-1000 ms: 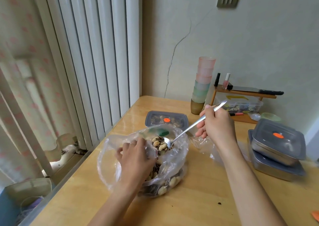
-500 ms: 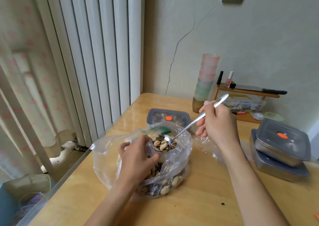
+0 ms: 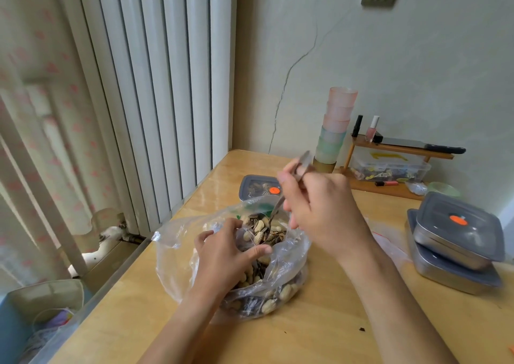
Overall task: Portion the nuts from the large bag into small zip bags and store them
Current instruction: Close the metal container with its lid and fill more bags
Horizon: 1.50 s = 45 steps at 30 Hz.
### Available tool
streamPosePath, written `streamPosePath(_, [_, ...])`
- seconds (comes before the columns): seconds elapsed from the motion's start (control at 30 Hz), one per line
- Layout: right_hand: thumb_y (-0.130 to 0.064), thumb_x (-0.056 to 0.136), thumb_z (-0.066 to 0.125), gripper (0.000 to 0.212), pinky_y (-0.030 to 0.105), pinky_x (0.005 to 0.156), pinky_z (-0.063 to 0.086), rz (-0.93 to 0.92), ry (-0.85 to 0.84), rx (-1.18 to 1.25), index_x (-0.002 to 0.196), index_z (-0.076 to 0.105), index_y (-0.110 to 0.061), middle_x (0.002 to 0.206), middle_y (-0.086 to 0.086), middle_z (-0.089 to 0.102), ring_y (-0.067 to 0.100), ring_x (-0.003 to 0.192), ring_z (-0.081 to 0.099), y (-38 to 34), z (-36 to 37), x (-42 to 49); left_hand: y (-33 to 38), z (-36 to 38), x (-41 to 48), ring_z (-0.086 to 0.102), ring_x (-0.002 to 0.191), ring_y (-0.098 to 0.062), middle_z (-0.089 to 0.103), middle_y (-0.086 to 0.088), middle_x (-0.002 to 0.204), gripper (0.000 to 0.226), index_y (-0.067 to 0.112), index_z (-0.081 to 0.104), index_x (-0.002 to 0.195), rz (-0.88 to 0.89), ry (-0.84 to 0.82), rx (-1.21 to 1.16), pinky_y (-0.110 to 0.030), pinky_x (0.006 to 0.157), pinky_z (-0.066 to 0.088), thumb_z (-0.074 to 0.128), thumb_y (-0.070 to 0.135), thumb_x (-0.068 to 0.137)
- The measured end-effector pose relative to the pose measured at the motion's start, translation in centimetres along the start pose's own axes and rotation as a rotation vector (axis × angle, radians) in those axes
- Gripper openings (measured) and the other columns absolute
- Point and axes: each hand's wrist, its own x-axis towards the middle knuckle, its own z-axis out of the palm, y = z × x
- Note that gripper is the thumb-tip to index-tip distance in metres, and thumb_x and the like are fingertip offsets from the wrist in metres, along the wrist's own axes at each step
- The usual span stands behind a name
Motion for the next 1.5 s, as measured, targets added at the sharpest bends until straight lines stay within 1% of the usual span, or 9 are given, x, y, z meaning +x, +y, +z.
streamPosePath(0.27, [-0.031,0.107,0.046,0.035,0.044,0.046,0.044,-0.257,0.039,-0.034,0.092,0.060,-0.002,0.061,0.006,0.056,0.027,0.049,0.047,-1.6,1.2,-0.3,-0.1,-0.1,0.0,0.047,0.074,0.000,0.054,0.012,0.058,0.069,0.029,0.039,0.082,-0.026,0.005,-0.046,-0.031,0.084,0.021,0.067,0.086,0.057])
streamPosePath(0.47, [-0.034,0.106,0.046,0.037,0.039,0.044,0.044,-0.241,0.057,-0.023,0.093,0.064,-0.003,0.060,-0.002,0.050,0.020,0.049,0.042,-1.4,1.0,-0.3,-0.1,-0.1,0.1,0.052,0.087,-0.007,0.060,0.015,0.074,0.080,0.031,0.046,0.107,-0.074,-0.011,-0.007,-0.030,0.087,0.019,0.058,0.092,0.055])
streamPosePath(0.7, [-0.030,0.108,0.048,0.036,0.036,0.045,0.044,-0.303,0.140,-0.039,0.092,0.067,-0.003,0.060,-0.002,0.053,0.021,0.048,0.047,-1.3,0.6,-0.2,0.0,-0.5,0.1,0.052,0.072,-0.002,0.059,0.010,0.069,0.061,0.026,0.043,0.070,-0.097,0.076,0.032,-0.034,0.076,0.021,0.065,0.083,0.068])
streamPosePath(0.87, [-0.025,0.108,0.050,0.032,0.036,0.044,0.043,-0.334,0.186,-0.077,0.093,0.067,-0.003,0.063,-0.001,0.055,0.020,0.048,0.047,-1.2,0.4,-0.2,0.5,-0.9,0.1,0.055,0.066,-0.007,0.059,0.006,0.062,0.059,0.019,0.046,0.070,-0.071,0.082,-0.021,-0.009,0.065,0.028,0.076,0.071,0.072])
streamPosePath(1.0, [-0.025,0.108,0.050,0.032,0.035,0.046,0.044,-0.331,0.169,-0.058,0.092,0.067,-0.003,0.062,0.001,0.056,0.021,0.048,0.050,-1.1,0.7,-0.2,0.1,-0.7,0.4,0.057,0.067,-0.022,0.061,-0.004,0.062,0.068,0.010,0.051,0.074,-0.097,0.086,-0.044,-0.015,0.063,0.027,0.075,0.073,0.070])
streamPosePath(1.13, [-0.026,0.109,0.046,0.036,0.037,0.044,0.047,-0.291,0.223,-0.070,0.093,0.066,-0.001,0.062,0.002,0.058,0.021,0.048,0.057,-1.0,0.8,-0.2,0.4,-0.9,0.2,0.062,0.072,-0.017,0.067,-0.001,0.068,0.067,0.009,0.059,0.079,-0.095,0.044,-0.081,-0.002,0.068,0.030,0.076,0.074,0.068])
streamPosePath(1.3, [-0.027,0.108,0.047,0.035,0.032,0.047,0.050,-0.261,0.181,0.001,0.092,0.067,-0.003,0.065,0.000,0.063,0.013,0.049,0.060,-1.0,0.7,-0.2,0.4,-0.8,0.3,0.056,0.065,-0.014,0.062,0.003,0.065,0.056,0.017,0.053,0.074,-0.120,0.057,-0.066,-0.019,0.062,0.032,0.079,0.067,0.074])
streamPosePath(1.43, [-0.029,0.109,0.045,0.042,0.032,0.048,0.048,-0.157,0.282,-0.111,0.083,0.067,-0.004,0.061,0.000,0.061,0.014,0.048,0.060,-0.1,0.6,-0.1,0.7,-1.5,0.1,0.065,0.070,-0.005,0.070,0.005,0.074,0.040,0.019,0.062,0.082,-0.165,0.022,-0.191,-0.027,0.061,0.048,0.080,0.054,0.081])
streamPosePath(1.5, [-0.034,0.109,0.042,0.045,0.037,0.049,0.049,-0.074,0.267,-0.182,0.077,0.061,-0.008,0.058,0.001,0.058,0.018,0.048,0.060,0.5,0.6,-0.1,0.9,-2.0,0.1,0.065,0.074,0.002,0.071,0.008,0.081,0.032,0.021,0.064,0.087,-0.214,0.041,-0.285,-0.020,0.061,0.044,0.079,0.049,0.085])
